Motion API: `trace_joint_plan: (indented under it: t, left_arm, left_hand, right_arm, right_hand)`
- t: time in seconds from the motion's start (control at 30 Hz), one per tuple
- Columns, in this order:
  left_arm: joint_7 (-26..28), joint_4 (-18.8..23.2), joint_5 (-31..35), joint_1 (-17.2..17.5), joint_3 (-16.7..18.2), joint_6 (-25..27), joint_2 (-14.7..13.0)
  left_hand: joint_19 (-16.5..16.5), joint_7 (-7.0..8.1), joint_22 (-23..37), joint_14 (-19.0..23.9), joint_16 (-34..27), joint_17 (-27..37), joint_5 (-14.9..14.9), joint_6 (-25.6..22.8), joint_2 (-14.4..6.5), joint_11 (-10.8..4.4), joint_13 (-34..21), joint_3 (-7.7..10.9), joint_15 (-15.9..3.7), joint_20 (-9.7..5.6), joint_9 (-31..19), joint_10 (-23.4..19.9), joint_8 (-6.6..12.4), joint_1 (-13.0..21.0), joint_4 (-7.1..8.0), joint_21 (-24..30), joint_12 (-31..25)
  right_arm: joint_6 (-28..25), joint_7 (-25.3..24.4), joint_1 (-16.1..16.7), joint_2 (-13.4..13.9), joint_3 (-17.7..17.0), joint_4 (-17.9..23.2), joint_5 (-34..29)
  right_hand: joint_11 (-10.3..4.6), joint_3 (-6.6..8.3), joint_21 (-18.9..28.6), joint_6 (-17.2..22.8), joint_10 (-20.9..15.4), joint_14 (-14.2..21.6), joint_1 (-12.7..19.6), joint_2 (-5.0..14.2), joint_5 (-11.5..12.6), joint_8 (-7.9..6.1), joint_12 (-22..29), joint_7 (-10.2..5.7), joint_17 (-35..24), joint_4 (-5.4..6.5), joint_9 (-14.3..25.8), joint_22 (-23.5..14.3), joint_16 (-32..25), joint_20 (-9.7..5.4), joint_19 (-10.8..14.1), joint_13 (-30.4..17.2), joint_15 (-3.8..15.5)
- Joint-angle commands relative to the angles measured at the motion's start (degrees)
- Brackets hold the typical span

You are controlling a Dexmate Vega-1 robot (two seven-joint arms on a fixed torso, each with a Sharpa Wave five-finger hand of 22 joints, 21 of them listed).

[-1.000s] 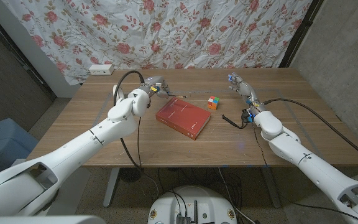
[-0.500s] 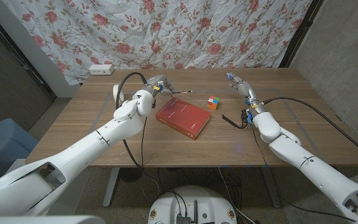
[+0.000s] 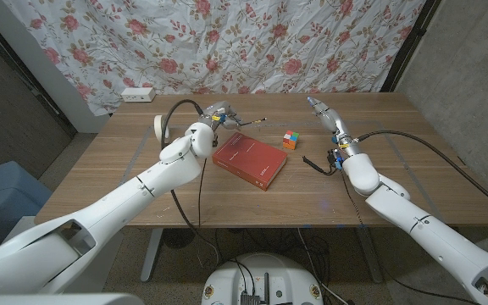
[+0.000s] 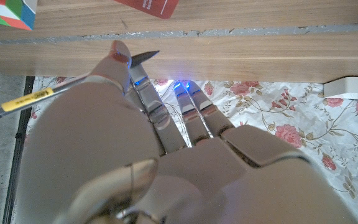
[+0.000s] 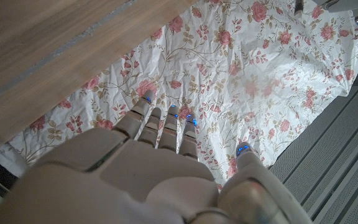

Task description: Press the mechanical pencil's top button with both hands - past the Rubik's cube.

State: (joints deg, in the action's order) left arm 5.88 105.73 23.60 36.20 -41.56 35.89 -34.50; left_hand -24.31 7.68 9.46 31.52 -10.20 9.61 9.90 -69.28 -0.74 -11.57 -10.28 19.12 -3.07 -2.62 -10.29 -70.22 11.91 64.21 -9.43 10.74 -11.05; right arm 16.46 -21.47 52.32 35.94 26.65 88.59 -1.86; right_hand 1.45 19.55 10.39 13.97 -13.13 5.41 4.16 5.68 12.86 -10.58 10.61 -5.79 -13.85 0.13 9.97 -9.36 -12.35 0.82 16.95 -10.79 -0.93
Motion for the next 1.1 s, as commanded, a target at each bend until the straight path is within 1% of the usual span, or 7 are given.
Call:
trace_joint_plan:
  t: [0.03,0.33,0.43,0.57,0.7,0.77,1.1]
  left_arm:
    - [2.82,-0.43,-5.38,-0.31,0.15,0.69,2.21]
    - [5.14,-0.44,-9.35,0.07,0.42,1.85,3.80]
    - [5.51,-0.41,-10.14,-0.20,0.11,2.25,3.78]
    - [6.70,-0.86,-12.00,-0.11,0.39,1.74,4.51]
    - [7.34,-0.99,-13.37,-0.17,0.38,1.33,4.63]
    - [7.90,-1.02,-14.20,-0.04,0.61,1.45,4.93]
    - [9.78,-1.28,-16.74,-0.45,0.22,2.13,6.03]
  left_hand:
    - [0.82,-0.29,0.28,-0.55,0.14,0.04,0.48,-0.37,-0.69,-1.29,-0.19,-0.36,-9.40,-4.39,-0.29,-1.68,0.05,-0.23,0.10,-0.12,0.03]
    - [1.02,-0.32,0.27,-0.87,0.18,0.00,0.51,-0.38,-0.70,-1.28,-0.19,-0.56,-9.32,-4.13,-0.34,-1.77,0.00,-0.35,0.13,-0.10,0.10]
    - [1.01,-0.28,0.27,-0.99,0.21,-0.01,0.52,-0.31,-0.73,-1.27,-0.20,-0.59,-9.36,-4.13,-0.35,-1.79,-0.03,-0.34,0.11,-0.08,0.12]
    - [0.91,-0.38,0.27,-1.17,0.23,-0.03,0.56,-0.27,-0.80,-1.26,-0.20,-0.64,-9.37,-3.90,-0.37,-1.86,-0.06,-0.33,0.10,0.00,0.13]
    - [0.91,-0.44,0.27,-1.26,0.23,-0.03,0.59,-0.24,-0.87,-1.25,-0.20,-0.66,-9.37,-3.84,-0.39,-1.91,-0.08,-0.31,0.10,0.02,0.14]
    - [0.93,-0.40,0.27,-1.29,0.22,-0.03,0.59,-0.28,-0.89,-1.25,-0.20,-0.68,-9.36,-3.80,-0.40,-1.93,-0.07,-0.30,0.09,0.02,0.15]
    - [0.90,-0.40,0.27,-1.46,0.21,-0.04,0.63,-0.32,-0.99,-1.26,-0.21,-0.74,-9.35,-3.62,-0.43,-2.00,-0.07,-0.25,0.06,0.07,0.18]
  right_arm:
    - [-0.63,-2.99,0.99,0.44,0.08,2.43,-4.68]
    - [-0.61,-4.51,1.02,0.80,0.46,2.84,-8.21]
    - [-1.02,-4.45,0.98,1.06,0.58,3.19,-9.00]
    - [-2.03,-4.47,0.71,1.92,1.26,3.99,-11.80]
    - [-4.49,-5.88,1.06,2.06,1.60,5.31,-14.72]
    - [-4.90,-5.82,1.04,2.31,1.71,5.59,-15.18]
    - [-7.10,-7.20,0.74,3.66,2.99,7.04,-20.49]
  right_hand:
    - [0.11,0.18,-0.06,-0.02,1.43,-0.99,0.01,0.81,-0.35,0.10,-0.32,-1.07,-0.16,-0.32,0.08,-0.17,0.33,0.65,-0.82,-0.06,-0.21]
    - [0.16,0.23,-0.13,-2.37,5.14,-2.64,-0.10,0.80,-0.56,0.68,-0.71,-3.93,-0.24,-0.54,0.05,-0.22,0.60,2.10,-2.07,-0.04,-1.61]
    - [0.13,0.22,-0.14,-2.92,5.65,-2.90,-0.08,0.74,-0.59,0.74,-0.66,-4.61,-0.26,-0.64,0.05,-0.22,0.61,2.39,-2.31,-0.03,-1.88]
    - [0.71,0.24,0.01,-4.97,5.91,-3.12,-0.02,0.73,-0.65,0.97,-0.24,-6.43,-0.31,-0.91,0.04,-0.23,0.43,3.06,-2.53,-0.02,-2.87]
    - [1.67,0.20,0.17,-6.00,5.77,-3.02,-0.14,0.70,-0.68,0.92,0.04,-6.74,-0.38,-0.96,0.05,-0.24,0.22,3.20,-2.39,-0.02,-3.57]
    - [2.65,-0.05,0.46,-6.22,4.80,-2.22,-0.59,0.36,-0.71,0.67,0.50,-6.68,-0.49,-0.83,0.06,-0.24,-0.21,3.09,-1.68,-0.03,-3.92]
    - [3.81,-0.66,0.33,-9.35,5.25,-2.44,-1.13,-0.85,-0.70,0.96,0.38,-6.77,-0.61,-1.08,0.09,-0.23,-0.22,3.27,-1.84,-0.04,-4.78]
